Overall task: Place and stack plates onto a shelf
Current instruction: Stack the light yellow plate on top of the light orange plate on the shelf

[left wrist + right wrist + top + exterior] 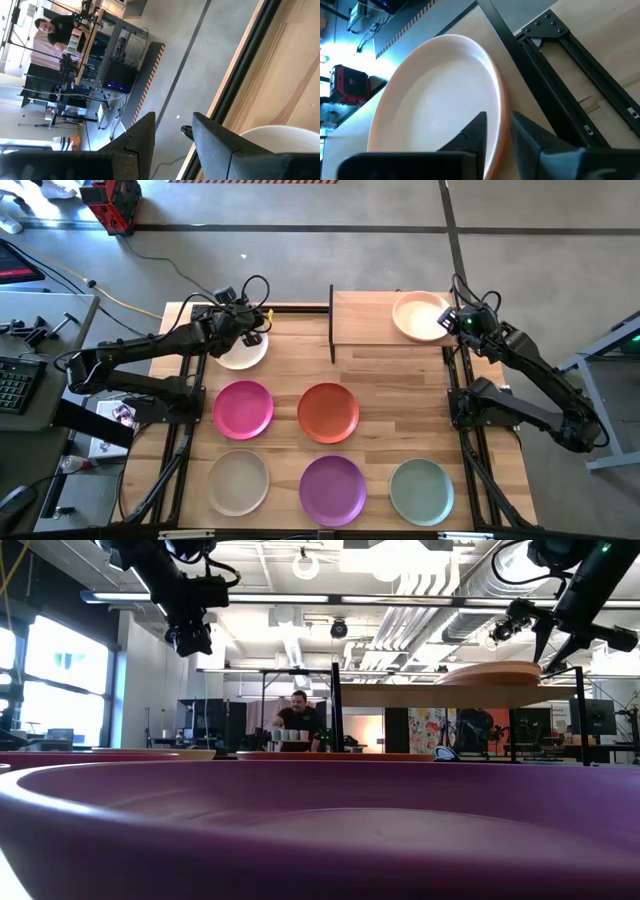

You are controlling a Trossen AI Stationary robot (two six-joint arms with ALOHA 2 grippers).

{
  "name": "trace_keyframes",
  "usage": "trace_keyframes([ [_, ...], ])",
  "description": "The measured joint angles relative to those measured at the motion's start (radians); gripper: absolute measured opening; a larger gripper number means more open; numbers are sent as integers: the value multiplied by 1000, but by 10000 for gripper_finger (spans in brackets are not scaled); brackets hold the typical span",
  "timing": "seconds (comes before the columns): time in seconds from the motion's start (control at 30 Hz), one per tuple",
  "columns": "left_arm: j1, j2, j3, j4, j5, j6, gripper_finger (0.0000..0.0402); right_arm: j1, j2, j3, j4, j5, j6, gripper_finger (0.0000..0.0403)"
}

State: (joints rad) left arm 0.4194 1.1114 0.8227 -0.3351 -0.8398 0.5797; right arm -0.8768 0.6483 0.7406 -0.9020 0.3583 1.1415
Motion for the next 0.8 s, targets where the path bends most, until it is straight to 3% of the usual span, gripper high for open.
trace_keyframes([
  [0.17,0,0,0,0,0,0,119,0,-2,0,2,-8,-2,92],
  [0.43,0,0,0,0,0,0,119,0,-33,0,7,-163,-22,94],
  [0.8,0,0,0,0,0,-3,119,1,-60,0,20,-245,-25,94],
])
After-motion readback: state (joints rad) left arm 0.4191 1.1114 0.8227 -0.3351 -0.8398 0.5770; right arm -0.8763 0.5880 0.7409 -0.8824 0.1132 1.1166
